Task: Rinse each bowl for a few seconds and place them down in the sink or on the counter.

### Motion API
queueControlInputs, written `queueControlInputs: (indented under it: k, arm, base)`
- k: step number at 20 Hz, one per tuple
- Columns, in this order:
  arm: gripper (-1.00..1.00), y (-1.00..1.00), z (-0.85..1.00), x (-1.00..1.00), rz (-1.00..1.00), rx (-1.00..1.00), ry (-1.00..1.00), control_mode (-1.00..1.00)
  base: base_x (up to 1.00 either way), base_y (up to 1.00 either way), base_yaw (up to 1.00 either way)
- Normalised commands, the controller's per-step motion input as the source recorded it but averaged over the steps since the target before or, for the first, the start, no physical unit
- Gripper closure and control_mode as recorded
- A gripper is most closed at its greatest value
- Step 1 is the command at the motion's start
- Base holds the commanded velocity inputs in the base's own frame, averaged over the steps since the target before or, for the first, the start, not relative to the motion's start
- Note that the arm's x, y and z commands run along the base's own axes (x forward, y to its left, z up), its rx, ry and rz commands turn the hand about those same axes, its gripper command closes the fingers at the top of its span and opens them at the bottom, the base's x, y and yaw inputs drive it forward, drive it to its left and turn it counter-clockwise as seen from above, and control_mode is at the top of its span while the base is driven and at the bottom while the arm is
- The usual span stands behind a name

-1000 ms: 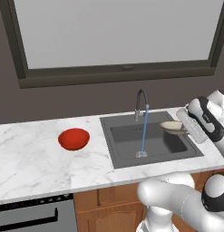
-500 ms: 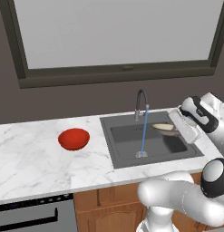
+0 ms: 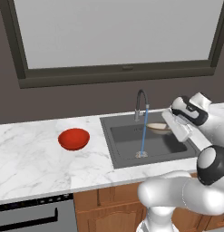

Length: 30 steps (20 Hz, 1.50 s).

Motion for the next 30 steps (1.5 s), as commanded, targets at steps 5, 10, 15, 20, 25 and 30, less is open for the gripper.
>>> queueControlInputs:
  k: [5, 10, 15, 20, 25, 30]
  arm:
    - [1.0, 0.08, -0.15, 0.37, 0.0, -0.01, -0.02, -1.0]
    - [1.0, 0.0, -0.15, 0.36, 0.0, 0.0, -0.02, -1.0]
    - [1.0, 0.0, -0.17, 0.43, 0.0, 0.0, -0.02, -1.0]
    - [1.0, 0.05, -0.2, 0.46, 0.0, 0.0, -0.01, -1.0]
    - [1.0, 0.03, -0.13, 0.34, 0.0, 0.0, -0.03, -1.0]
    - [1.0, -0.1, 0.0, -0.01, 0.0, 0.0, -0.07, -1.0]
  base:
    - [0.0, 0.0, 0.0]
    - [0.0, 0.0, 0.0]
    - [0.0, 0.0, 0.0]
    - [0.0, 0.0, 0.0]
    - [0.0, 0.0, 0.0]
    - [0.0, 0.0, 0.0]
